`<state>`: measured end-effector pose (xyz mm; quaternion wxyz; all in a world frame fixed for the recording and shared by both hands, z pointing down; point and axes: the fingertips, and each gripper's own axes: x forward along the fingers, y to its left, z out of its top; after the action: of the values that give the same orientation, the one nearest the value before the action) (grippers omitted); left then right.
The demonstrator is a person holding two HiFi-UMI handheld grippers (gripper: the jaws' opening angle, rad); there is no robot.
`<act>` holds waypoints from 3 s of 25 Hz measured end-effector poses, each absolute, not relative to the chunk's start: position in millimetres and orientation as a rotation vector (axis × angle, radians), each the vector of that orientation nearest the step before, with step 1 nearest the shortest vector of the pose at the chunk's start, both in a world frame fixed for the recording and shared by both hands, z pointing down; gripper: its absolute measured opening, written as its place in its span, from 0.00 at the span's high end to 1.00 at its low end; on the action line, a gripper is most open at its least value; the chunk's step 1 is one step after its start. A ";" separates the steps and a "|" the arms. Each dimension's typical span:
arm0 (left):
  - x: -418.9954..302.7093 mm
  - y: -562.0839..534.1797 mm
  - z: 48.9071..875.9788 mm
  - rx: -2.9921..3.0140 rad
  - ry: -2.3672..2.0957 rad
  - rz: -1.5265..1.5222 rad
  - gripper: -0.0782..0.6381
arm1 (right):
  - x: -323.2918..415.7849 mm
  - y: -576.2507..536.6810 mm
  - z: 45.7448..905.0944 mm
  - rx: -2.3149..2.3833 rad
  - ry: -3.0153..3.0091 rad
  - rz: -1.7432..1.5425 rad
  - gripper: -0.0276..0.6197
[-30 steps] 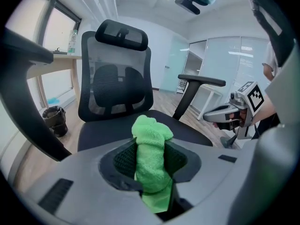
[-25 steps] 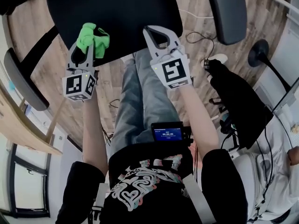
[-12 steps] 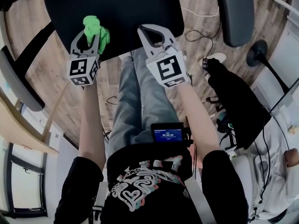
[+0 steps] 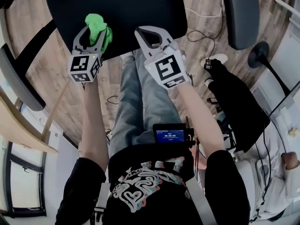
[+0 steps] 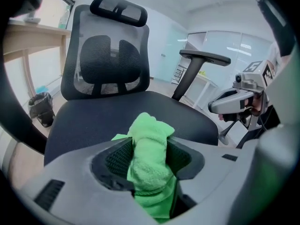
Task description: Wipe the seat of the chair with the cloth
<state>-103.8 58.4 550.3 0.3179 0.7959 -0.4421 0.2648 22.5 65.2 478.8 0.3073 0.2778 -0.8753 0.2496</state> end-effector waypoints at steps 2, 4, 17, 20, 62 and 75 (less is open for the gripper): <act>-104.2 59.5 547.6 2.102 -1.150 0.691 0.63 | 22.7 64.9 480.6 0.737 -2.321 0.662 0.95; -105.6 61.0 541.8 2.108 -1.139 0.678 0.63 | 25.3 65.7 480.9 0.734 -2.309 0.674 0.95; -126.6 74.8 520.4 2.068 -1.168 0.717 0.59 | 37.4 65.2 484.7 0.756 -2.283 0.698 0.95; -117.4 81.3 529.8 2.070 -1.102 0.765 0.59 | 37.1 62.2 484.9 0.772 -2.295 0.691 0.95; -111.2 63.9 582.0 1.942 -1.083 0.951 0.76 | 63.6 41.4 501.6 0.886 -2.219 0.683 0.95; -60.7 41.6 586.3 2.020 -1.009 0.941 0.76 | 106.5 32.4 512.2 1.001 -2.144 0.653 0.95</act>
<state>-60.7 41.6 586.3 0.3406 0.7764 -0.3877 0.3617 106.5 32.4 512.2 0.3367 0.3840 -0.8225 0.2503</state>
